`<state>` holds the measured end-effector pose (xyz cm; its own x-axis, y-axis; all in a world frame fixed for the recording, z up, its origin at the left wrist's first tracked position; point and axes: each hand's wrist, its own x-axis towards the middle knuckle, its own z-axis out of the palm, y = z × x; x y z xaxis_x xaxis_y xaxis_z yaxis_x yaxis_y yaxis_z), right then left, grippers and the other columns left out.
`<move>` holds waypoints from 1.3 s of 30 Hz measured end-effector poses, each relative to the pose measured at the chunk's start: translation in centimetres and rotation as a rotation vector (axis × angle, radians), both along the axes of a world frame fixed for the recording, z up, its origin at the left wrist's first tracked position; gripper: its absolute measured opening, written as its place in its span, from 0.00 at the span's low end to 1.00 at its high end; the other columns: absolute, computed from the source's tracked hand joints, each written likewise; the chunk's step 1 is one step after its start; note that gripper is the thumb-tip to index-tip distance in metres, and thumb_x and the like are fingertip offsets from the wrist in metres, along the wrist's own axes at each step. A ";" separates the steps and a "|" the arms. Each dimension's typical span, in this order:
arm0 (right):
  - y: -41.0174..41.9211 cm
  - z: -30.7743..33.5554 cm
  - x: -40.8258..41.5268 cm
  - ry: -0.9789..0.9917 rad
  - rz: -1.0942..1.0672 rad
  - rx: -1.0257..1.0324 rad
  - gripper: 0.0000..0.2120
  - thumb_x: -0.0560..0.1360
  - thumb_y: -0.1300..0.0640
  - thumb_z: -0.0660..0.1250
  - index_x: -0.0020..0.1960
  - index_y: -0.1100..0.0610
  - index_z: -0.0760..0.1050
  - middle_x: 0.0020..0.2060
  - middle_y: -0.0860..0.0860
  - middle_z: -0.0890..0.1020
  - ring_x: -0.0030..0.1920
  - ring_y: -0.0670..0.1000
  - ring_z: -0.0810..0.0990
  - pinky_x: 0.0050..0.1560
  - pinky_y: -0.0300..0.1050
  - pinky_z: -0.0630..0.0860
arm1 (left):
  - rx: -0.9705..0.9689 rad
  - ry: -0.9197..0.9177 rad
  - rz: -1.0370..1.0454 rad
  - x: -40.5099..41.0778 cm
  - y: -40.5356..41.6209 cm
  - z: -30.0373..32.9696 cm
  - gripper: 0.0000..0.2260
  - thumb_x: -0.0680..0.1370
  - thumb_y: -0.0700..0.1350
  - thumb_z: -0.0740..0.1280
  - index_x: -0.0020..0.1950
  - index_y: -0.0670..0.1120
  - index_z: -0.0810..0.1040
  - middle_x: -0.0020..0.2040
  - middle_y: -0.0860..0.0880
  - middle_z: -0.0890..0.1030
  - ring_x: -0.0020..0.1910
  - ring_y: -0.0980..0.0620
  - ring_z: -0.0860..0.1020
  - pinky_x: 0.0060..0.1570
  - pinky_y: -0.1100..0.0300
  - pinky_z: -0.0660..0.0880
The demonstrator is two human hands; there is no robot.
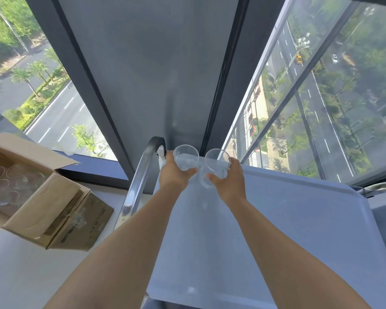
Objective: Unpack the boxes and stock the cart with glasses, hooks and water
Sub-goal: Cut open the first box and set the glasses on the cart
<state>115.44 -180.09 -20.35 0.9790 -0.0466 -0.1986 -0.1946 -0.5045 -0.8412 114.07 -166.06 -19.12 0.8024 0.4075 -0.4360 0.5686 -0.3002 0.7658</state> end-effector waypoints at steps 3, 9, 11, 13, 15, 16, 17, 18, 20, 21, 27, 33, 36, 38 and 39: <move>0.3 -0.3 -0.1 -0.001 -0.019 0.020 0.31 0.70 0.58 0.73 0.68 0.55 0.63 0.58 0.48 0.68 0.54 0.45 0.67 0.51 0.38 0.65 | -0.016 -0.024 0.016 -0.1 0.1 -0.2 0.31 0.73 0.49 0.72 0.71 0.51 0.60 0.60 0.46 0.76 0.49 0.48 0.74 0.43 0.57 0.70; 0.2 -0.7 -0.2 0.037 -0.021 -0.035 0.39 0.70 0.56 0.73 0.75 0.55 0.55 0.68 0.52 0.66 0.67 0.51 0.67 0.61 0.44 0.69 | -0.017 -0.004 0.006 -0.4 0.2 -0.1 0.35 0.73 0.48 0.72 0.74 0.50 0.55 0.64 0.47 0.73 0.58 0.44 0.75 0.45 0.58 0.70; 0.4 -0.4 -0.7 0.019 -0.048 -0.137 0.41 0.72 0.56 0.70 0.76 0.57 0.50 0.71 0.53 0.62 0.72 0.53 0.60 0.67 0.47 0.64 | -0.004 0.040 0.000 -0.9 0.3 0.2 0.35 0.73 0.47 0.71 0.74 0.47 0.56 0.64 0.47 0.73 0.56 0.44 0.75 0.44 0.59 0.70; 0.9 0.0 -1.7 -0.107 -0.068 -0.207 0.37 0.74 0.58 0.68 0.76 0.59 0.51 0.71 0.54 0.61 0.72 0.54 0.58 0.70 0.48 0.61 | 0.065 0.072 -0.060 -1.7 0.3 0.8 0.29 0.74 0.46 0.70 0.71 0.45 0.61 0.60 0.45 0.75 0.48 0.46 0.75 0.42 0.58 0.71; 1.7 0.5 -2.8 -0.251 -0.035 -0.233 0.33 0.73 0.61 0.67 0.74 0.60 0.57 0.70 0.55 0.63 0.70 0.55 0.59 0.70 0.49 0.62 | 0.181 0.076 -0.188 -2.6 0.5 1.8 0.21 0.76 0.45 0.67 0.67 0.42 0.67 0.55 0.43 0.77 0.44 0.48 0.73 0.42 0.59 0.71; 2.2 0.9 -3.3 -0.304 0.001 -0.240 0.30 0.72 0.63 0.66 0.72 0.61 0.61 0.68 0.56 0.65 0.69 0.56 0.61 0.69 0.50 0.63 | 0.238 0.066 -0.256 -3.1 0.7 2.4 0.19 0.77 0.44 0.65 0.66 0.40 0.69 0.55 0.43 0.78 0.44 0.48 0.73 0.42 0.60 0.71; 2.8 1.3 -3.7 -0.345 0.046 -0.246 0.27 0.72 0.64 0.66 0.70 0.63 0.64 0.66 0.58 0.68 0.67 0.57 0.64 0.68 0.51 0.65 | 0.290 0.047 -0.312 -3.5 1.0 3.1 0.17 0.77 0.43 0.64 0.65 0.40 0.71 0.56 0.43 0.78 0.46 0.47 0.75 0.43 0.60 0.70; 3.5 1.8 -4.1 -0.380 0.096 -0.252 0.24 0.72 0.65 0.66 0.66 0.64 0.68 0.63 0.58 0.71 0.64 0.58 0.67 0.65 0.52 0.67 | 0.348 0.016 -0.362 -3.9 1.5 3.8 0.16 0.77 0.42 0.63 0.64 0.40 0.72 0.56 0.43 0.78 0.49 0.46 0.76 0.44 0.60 0.70; 5.1 2.8 -4.9 -0.435 0.202 -0.279 0.17 0.70 0.67 0.65 0.59 0.65 0.74 0.57 0.60 0.76 0.59 0.61 0.72 0.60 0.53 0.71 | 0.477 -0.045 -0.453 -4.8 2.9 5.0 0.11 0.77 0.41 0.62 0.59 0.41 0.74 0.55 0.44 0.78 0.51 0.45 0.77 0.44 0.58 0.71; 5.9 3.4 -5.3 -0.446 0.253 -0.312 0.16 0.70 0.67 0.65 0.57 0.66 0.75 0.55 0.60 0.77 0.57 0.62 0.73 0.57 0.53 0.71 | 0.537 -0.061 -0.491 -5.3 3.7 5.4 0.10 0.77 0.41 0.61 0.56 0.41 0.74 0.55 0.45 0.77 0.48 0.46 0.75 0.42 0.57 0.71; 12.0 5.9 -8.6 -0.377 0.473 -0.552 0.12 0.75 0.62 0.58 0.55 0.63 0.75 0.53 0.56 0.77 0.57 0.58 0.72 0.51 0.49 0.70 | 0.764 -0.051 -0.530 -10.3 11.0 6.2 0.10 0.77 0.43 0.60 0.56 0.40 0.72 0.56 0.43 0.75 0.57 0.43 0.72 0.48 0.55 0.68; 22.1 6.5 -15.0 -0.300 0.524 -0.538 0.13 0.77 0.60 0.57 0.59 0.60 0.74 0.55 0.53 0.76 0.58 0.54 0.71 0.52 0.45 0.69 | 0.794 -0.013 -0.486 -18.8 23.5 5.9 0.12 0.79 0.48 0.59 0.58 0.43 0.72 0.56 0.45 0.75 0.54 0.44 0.74 0.48 0.54 0.72; 28.9 5.8 -19.0 -0.251 0.594 -0.523 0.12 0.76 0.60 0.57 0.56 0.61 0.74 0.53 0.54 0.76 0.56 0.54 0.71 0.48 0.45 0.69 | 0.802 0.020 -0.475 -23.8 31.0 5.4 0.13 0.79 0.48 0.59 0.59 0.44 0.72 0.57 0.45 0.74 0.55 0.45 0.74 0.49 0.53 0.72; 33.3 5.3 -21.4 -0.216 0.624 -0.493 0.07 0.76 0.60 0.58 0.48 0.60 0.74 0.49 0.53 0.75 0.52 0.54 0.71 0.46 0.46 0.70 | 0.814 0.056 -0.440 -26.9 35.8 5.2 0.12 0.79 0.48 0.59 0.59 0.43 0.72 0.56 0.44 0.74 0.56 0.44 0.73 0.49 0.53 0.71; 35.2 5.1 -22.6 -0.197 0.645 -0.485 0.06 0.76 0.60 0.58 0.44 0.59 0.72 0.47 0.53 0.73 0.50 0.54 0.71 0.44 0.45 0.70 | 0.811 0.079 -0.421 -28.3 37.9 5.1 0.12 0.79 0.47 0.58 0.58 0.43 0.72 0.56 0.44 0.74 0.56 0.44 0.73 0.48 0.54 0.70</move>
